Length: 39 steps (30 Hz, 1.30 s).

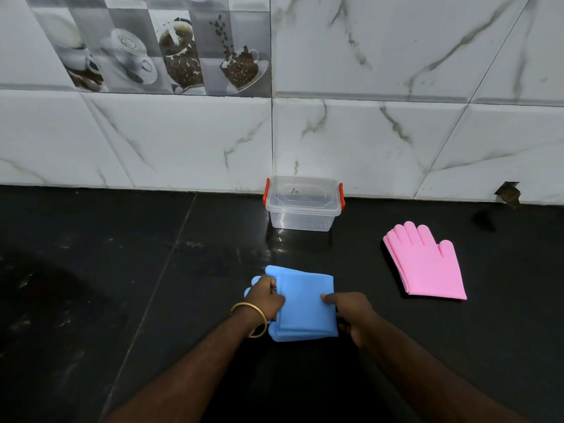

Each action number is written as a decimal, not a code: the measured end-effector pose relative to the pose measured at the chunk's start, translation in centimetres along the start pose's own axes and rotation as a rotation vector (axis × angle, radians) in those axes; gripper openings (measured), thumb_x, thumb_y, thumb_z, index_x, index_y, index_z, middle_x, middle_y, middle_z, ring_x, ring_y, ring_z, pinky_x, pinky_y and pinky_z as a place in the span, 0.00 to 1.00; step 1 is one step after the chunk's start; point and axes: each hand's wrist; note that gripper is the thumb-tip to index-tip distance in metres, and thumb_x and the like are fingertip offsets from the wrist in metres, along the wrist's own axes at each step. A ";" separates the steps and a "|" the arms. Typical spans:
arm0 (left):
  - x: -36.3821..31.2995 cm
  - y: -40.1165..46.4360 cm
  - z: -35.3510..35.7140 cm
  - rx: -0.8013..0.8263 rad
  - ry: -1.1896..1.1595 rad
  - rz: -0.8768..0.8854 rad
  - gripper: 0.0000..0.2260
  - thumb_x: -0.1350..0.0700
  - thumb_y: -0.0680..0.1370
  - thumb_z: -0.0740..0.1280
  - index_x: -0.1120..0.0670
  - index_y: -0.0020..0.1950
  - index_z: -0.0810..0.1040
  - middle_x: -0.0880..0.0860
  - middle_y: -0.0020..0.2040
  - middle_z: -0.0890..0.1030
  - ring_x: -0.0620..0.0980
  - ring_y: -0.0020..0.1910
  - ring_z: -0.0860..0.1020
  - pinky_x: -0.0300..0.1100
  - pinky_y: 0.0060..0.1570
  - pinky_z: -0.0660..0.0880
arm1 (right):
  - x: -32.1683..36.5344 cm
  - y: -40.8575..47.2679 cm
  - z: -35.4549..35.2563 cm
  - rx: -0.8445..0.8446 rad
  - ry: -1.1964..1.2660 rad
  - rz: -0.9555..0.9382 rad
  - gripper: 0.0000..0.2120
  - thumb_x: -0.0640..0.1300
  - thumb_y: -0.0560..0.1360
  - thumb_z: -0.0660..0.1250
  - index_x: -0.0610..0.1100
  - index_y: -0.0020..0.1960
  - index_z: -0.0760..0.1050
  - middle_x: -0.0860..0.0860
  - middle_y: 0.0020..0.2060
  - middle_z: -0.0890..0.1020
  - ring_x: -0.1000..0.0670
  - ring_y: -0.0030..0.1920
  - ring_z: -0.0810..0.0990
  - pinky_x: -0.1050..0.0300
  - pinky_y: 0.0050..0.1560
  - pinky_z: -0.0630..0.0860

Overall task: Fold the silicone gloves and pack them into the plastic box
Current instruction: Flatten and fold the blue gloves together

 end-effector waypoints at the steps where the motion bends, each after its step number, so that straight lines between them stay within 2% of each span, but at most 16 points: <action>1: -0.1 -0.2 0.0 -0.025 0.031 0.003 0.07 0.60 0.72 0.65 0.55 0.49 0.76 0.56 0.47 0.79 0.54 0.46 0.80 0.43 0.37 0.80 | 0.5 -0.2 -0.2 0.055 0.032 0.043 0.06 0.37 0.73 0.72 0.37 0.49 0.78 0.43 0.43 0.83 0.46 0.40 0.82 0.55 0.34 0.76; 6: -0.6 -0.9 0.1 -0.056 -0.001 -0.014 0.13 0.60 0.73 0.65 0.53 0.57 0.71 0.54 0.48 0.77 0.54 0.54 0.77 0.50 0.53 0.79 | 1.8 -0.9 -0.5 0.176 0.003 0.070 0.07 0.36 0.73 0.72 0.38 0.51 0.79 0.43 0.46 0.84 0.44 0.45 0.82 0.50 0.44 0.79; 8: -0.9 -1.6 -0.2 -0.046 0.025 0.016 0.21 0.59 0.73 0.67 0.54 0.64 0.66 0.53 0.48 0.77 0.54 0.53 0.77 0.50 0.55 0.78 | 2.1 -1.4 -0.3 0.186 -0.014 -0.007 0.07 0.36 0.72 0.73 0.38 0.50 0.80 0.41 0.47 0.85 0.44 0.43 0.84 0.52 0.41 0.79; 11: -2.4 -3.6 -0.6 -0.283 0.203 0.246 0.26 0.46 0.71 0.72 0.55 0.63 0.68 0.56 0.58 0.75 0.56 0.56 0.76 0.48 0.59 0.73 | 3.6 -2.4 0.1 0.106 -0.073 -0.255 0.06 0.38 0.69 0.76 0.39 0.44 0.80 0.40 0.46 0.86 0.45 0.41 0.84 0.54 0.38 0.79; 13: -3.9 -5.1 -1.3 -0.401 0.191 0.302 0.25 0.31 0.69 0.63 0.52 0.50 0.75 0.53 0.50 0.78 0.55 0.51 0.78 0.48 0.53 0.75 | 5.2 -3.3 0.4 -0.007 -0.199 -0.501 0.07 0.40 0.68 0.76 0.42 0.42 0.79 0.45 0.41 0.85 0.50 0.39 0.82 0.55 0.39 0.77; 15: -6.1 -6.0 -2.6 -0.150 -0.204 0.070 0.36 0.21 0.64 0.55 0.53 0.42 0.79 0.52 0.40 0.83 0.53 0.40 0.81 0.47 0.43 0.78 | 6.7 -4.8 0.3 -0.109 -0.399 -0.811 0.07 0.43 0.66 0.75 0.47 0.40 0.78 0.53 0.37 0.83 0.57 0.36 0.78 0.63 0.37 0.73; 18: -7.9 -6.1 -4.3 0.404 -0.848 -0.248 0.46 0.20 0.64 0.55 0.60 0.54 0.84 0.59 0.47 0.86 0.56 0.41 0.84 0.48 0.41 0.81 | 7.8 -7.4 0.2 -0.096 -0.754 -1.221 0.06 0.47 0.66 0.72 0.52 0.43 0.79 0.57 0.40 0.81 0.58 0.40 0.76 0.63 0.39 0.72; 20: -8.4 -6.3 -4.9 0.458 -1.069 -0.234 0.36 0.30 0.72 0.63 0.61 0.60 0.81 0.62 0.53 0.84 0.59 0.46 0.85 0.51 0.44 0.82 | 7.4 -8.6 0.2 -0.079 -0.985 -1.397 0.07 0.49 0.67 0.69 0.53 0.45 0.80 0.56 0.43 0.83 0.53 0.44 0.78 0.56 0.43 0.75; 22: -8.4 -6.5 -4.5 0.386 -1.109 -0.222 0.21 0.49 0.78 0.66 0.63 0.64 0.78 0.63 0.52 0.85 0.60 0.44 0.85 0.53 0.40 0.83 | 6.3 -8.9 0.0 -0.023 -1.095 -1.451 0.10 0.49 0.67 0.65 0.53 0.46 0.82 0.56 0.44 0.84 0.50 0.47 0.80 0.52 0.48 0.76; 24: -7.6 -6.7 -3.9 0.302 -1.060 -0.226 0.16 0.63 0.77 0.64 0.65 0.64 0.75 0.64 0.49 0.85 0.61 0.41 0.85 0.53 0.37 0.83 | 5.0 -8.3 -0.8 0.112 -1.012 -1.313 0.15 0.48 0.67 0.67 0.57 0.52 0.82 0.61 0.53 0.81 0.54 0.57 0.77 0.54 0.61 0.70; 26: -6.3 -6.7 -3.8 0.232 -0.979 -0.218 0.17 0.67 0.76 0.65 0.65 0.65 0.74 0.65 0.52 0.83 0.62 0.44 0.83 0.53 0.41 0.83 | 3.6 -7.5 -1.7 0.245 -0.831 -1.081 0.24 0.48 0.66 0.72 0.61 0.61 0.77 0.66 0.64 0.72 0.58 0.69 0.67 0.56 0.69 0.61; 28: -5.0 -6.8 -4.5 0.224 -0.954 -0.224 0.17 0.67 0.75 0.66 0.62 0.64 0.75 0.65 0.55 0.83 0.64 0.50 0.82 0.55 0.47 0.81 | 2.3 -6.9 -1.9 0.218 -0.502 -0.829 0.33 0.50 0.68 0.75 0.60 0.70 0.68 0.63 0.71 0.65 0.56 0.73 0.63 0.52 0.72 0.62; 30: -4.0 -7.0 -5.2 0.225 -0.965 -0.242 0.18 0.66 0.74 0.67 0.60 0.64 0.76 0.64 0.56 0.83 0.65 0.53 0.82 0.57 0.48 0.81 | 1.5 -6.8 -1.5 0.196 -0.125 -0.387 0.37 0.57 0.69 0.74 0.56 0.74 0.64 0.55 0.73 0.67 0.49 0.71 0.69 0.47 0.67 0.70; 33: -2.7 -7.1 -5.8 0.223 -0.993 -0.267 0.18 0.65 0.72 0.67 0.59 0.62 0.77 0.63 0.54 0.84 0.63 0.49 0.84 0.56 0.43 0.83 | 0.2 -6.2 -0.5 0.461 0.165 0.154 0.35 0.66 0.66 0.72 0.44 0.65 0.76 0.43 0.57 0.83 0.42 0.52 0.83 0.48 0.46 0.80; 36: -1.7 -7.2 -6.3 0.238 -0.970 -0.333 0.16 0.65 0.71 0.63 0.61 0.58 0.79 0.63 0.52 0.85 0.63 0.46 0.85 0.55 0.41 0.83 | -0.4 -6.0 1.4 0.534 0.318 0.273 0.23 0.51 0.72 0.72 0.39 0.62 0.78 0.40 0.48 0.85 0.44 0.38 0.84 0.54 0.32 0.79; 39: -1.4 -6.8 -7.9 0.182 -0.806 -0.352 0.15 0.67 0.71 0.59 0.62 0.53 0.80 0.60 0.42 0.86 0.58 0.36 0.85 0.47 0.31 0.81 | 0.6 -5.6 3.7 0.439 0.216 0.140 0.15 0.41 0.76 0.68 0.38 0.61 0.77 0.42 0.46 0.85 0.46 0.35 0.82 0.57 0.28 0.77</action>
Point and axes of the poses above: each hand's wrist, its own y-axis towards the middle knuckle, its own z-axis out of the palm, x = y × z
